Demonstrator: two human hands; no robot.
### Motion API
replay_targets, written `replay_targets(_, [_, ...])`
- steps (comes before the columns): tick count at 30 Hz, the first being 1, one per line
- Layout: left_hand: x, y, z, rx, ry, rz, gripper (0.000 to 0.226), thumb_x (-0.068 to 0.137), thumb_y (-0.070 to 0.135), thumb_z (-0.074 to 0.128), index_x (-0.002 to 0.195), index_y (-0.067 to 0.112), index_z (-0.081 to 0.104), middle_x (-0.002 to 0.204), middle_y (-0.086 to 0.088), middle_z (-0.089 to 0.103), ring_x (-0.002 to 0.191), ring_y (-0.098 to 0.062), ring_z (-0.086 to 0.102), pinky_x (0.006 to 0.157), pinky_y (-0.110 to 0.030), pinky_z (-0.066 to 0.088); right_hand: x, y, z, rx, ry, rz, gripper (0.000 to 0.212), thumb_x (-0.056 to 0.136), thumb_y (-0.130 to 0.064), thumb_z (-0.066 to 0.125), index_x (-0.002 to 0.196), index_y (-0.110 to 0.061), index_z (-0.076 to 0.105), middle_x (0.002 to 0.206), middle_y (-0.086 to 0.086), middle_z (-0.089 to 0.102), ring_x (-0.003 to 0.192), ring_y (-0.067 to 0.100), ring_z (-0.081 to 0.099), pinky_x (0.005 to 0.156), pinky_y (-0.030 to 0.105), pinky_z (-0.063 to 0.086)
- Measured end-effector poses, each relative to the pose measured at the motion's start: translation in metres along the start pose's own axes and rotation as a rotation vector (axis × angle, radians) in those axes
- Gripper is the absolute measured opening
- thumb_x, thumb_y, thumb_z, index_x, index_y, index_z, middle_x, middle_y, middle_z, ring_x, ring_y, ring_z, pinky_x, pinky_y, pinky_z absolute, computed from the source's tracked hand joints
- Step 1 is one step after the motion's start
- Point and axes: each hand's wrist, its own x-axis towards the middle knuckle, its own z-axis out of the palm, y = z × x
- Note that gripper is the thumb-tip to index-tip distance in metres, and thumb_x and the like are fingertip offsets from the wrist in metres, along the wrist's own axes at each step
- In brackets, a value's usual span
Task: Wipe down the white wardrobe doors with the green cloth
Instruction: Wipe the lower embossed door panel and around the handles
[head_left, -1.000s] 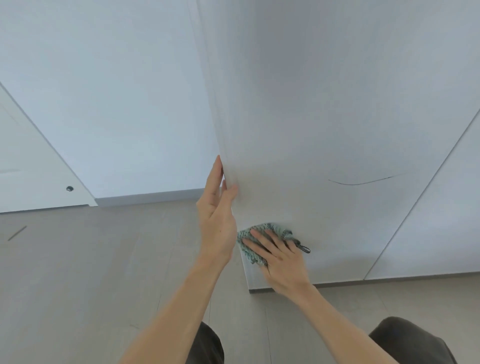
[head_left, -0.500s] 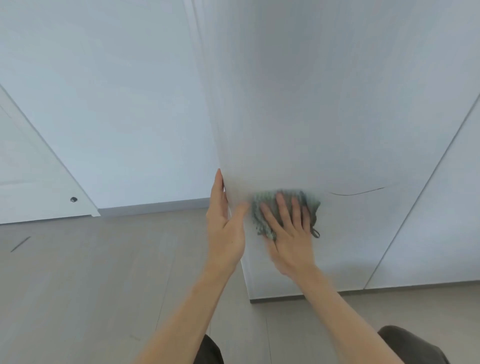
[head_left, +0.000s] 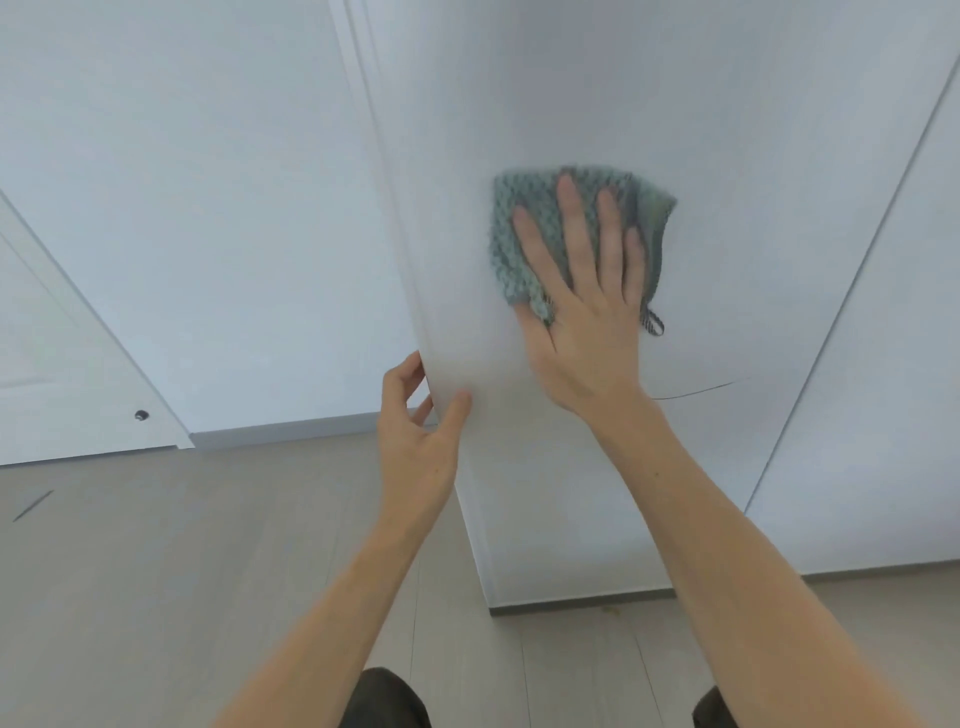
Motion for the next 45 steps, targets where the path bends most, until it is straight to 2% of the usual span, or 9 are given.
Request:
replay_targets(7, [0.003,0.000,0.004,0.110,0.014,0.046,0.055,0.092,0.020,0.081,0.137,0.019,0.050,0.135,0.009,0.059,0.130,-0.004,0.056,0.111,-0.028,0.048,-0.194,0.030,0.040,-0.119,-0.325,0.058,0.080,0.095,-0.039,0.044,0.162,-0.040,0.001,0.171,-0.009,-0.011,0.157,0.019,-0.015,0.127,0.038,-0.010])
replay_targets(18, [0.006,-0.005,0.018,0.129,0.140,0.088,0.048,0.091,0.018,0.082,0.127,0.023,0.050,0.123,0.022,0.058,0.121,0.004,0.057,0.105,-0.033,0.051,0.043,0.040,-0.040,-0.023,0.006,-0.094,0.058,0.104,-0.036,0.044,0.160,-0.029,0.033,0.169,0.006,0.021,0.157,0.031,0.010,0.127,0.046,0.003])
replay_targets(22, [0.005,-0.009,0.024,0.092,0.161,0.098,0.047,0.092,0.015,0.080,0.128,0.023,0.050,0.123,0.023,0.059,0.119,0.008,0.057,0.103,-0.026,0.048,-0.051,0.055,-0.007,-0.026,-0.050,0.046,0.068,0.099,-0.033,0.046,0.161,-0.033,0.019,0.171,-0.001,0.003,0.158,0.024,-0.007,0.127,0.044,-0.004])
replay_targets(27, [0.006,-0.006,0.028,0.063,0.156,0.097,0.047,0.093,0.011,0.078,0.128,0.023,0.048,0.125,0.019,0.058,0.114,0.014,0.056,0.095,-0.008,0.048,-0.190,0.073,0.019,-0.133,-0.311,0.105,0.077,0.099,-0.041,0.040,0.161,-0.042,-0.005,0.171,-0.008,-0.013,0.157,0.020,-0.014,0.128,0.041,-0.006])
replay_targets(30, [0.008,-0.008,0.026,0.085,0.152,0.099,0.046,0.094,0.012,0.078,0.125,0.026,0.047,0.127,0.017,0.057,0.122,0.005,0.055,0.100,-0.018,0.049,-0.144,0.073,0.006,-0.064,-0.271,0.051,0.075,0.099,-0.040,0.040,0.161,-0.044,0.000,0.171,-0.008,-0.009,0.157,0.020,-0.015,0.127,0.040,-0.009])
replay_targets(33, [0.007,-0.012,0.027,0.100,0.149,0.099,0.046,0.095,0.014,0.076,0.127,0.027,0.045,0.131,0.011,0.056,0.127,-0.002,0.054,0.102,-0.023,0.047,-0.038,0.064,-0.023,0.011,-0.103,0.016,0.067,0.098,-0.034,0.044,0.162,-0.032,0.023,0.171,0.006,0.011,0.158,0.030,-0.002,0.127,0.044,-0.005])
replay_targets(37, [0.005,-0.011,0.027,0.121,0.147,0.106,0.046,0.096,0.013,0.075,0.128,0.025,0.045,0.130,0.013,0.054,0.122,0.007,0.052,0.096,-0.010,0.045,0.044,0.054,-0.045,-0.007,0.040,-0.011,0.061,0.102,-0.031,0.047,0.161,-0.024,0.031,0.169,0.013,0.019,0.156,0.040,0.009,0.126,0.048,-0.002])
replay_targets(41, [0.006,-0.013,0.026,0.139,0.145,0.117,0.047,0.096,0.011,0.075,0.129,0.023,0.045,0.128,0.017,0.053,0.120,0.011,0.051,0.090,-0.003,0.042,-0.031,0.064,-0.013,-0.054,0.014,0.060,0.060,0.105,-0.034,0.044,0.161,-0.024,0.028,0.170,0.010,0.014,0.157,0.035,0.005,0.127,0.047,-0.001])
replay_targets(45, [0.003,-0.017,0.030,0.146,0.168,0.130,0.047,0.098,0.015,0.073,0.135,0.025,0.044,0.131,0.018,0.054,0.129,-0.003,0.051,0.098,-0.006,0.041,-0.149,0.067,0.021,-0.027,-0.196,0.151,0.069,0.102,-0.038,0.037,0.163,-0.036,0.004,0.171,-0.005,-0.015,0.157,0.025,-0.017,0.127,0.049,-0.002])
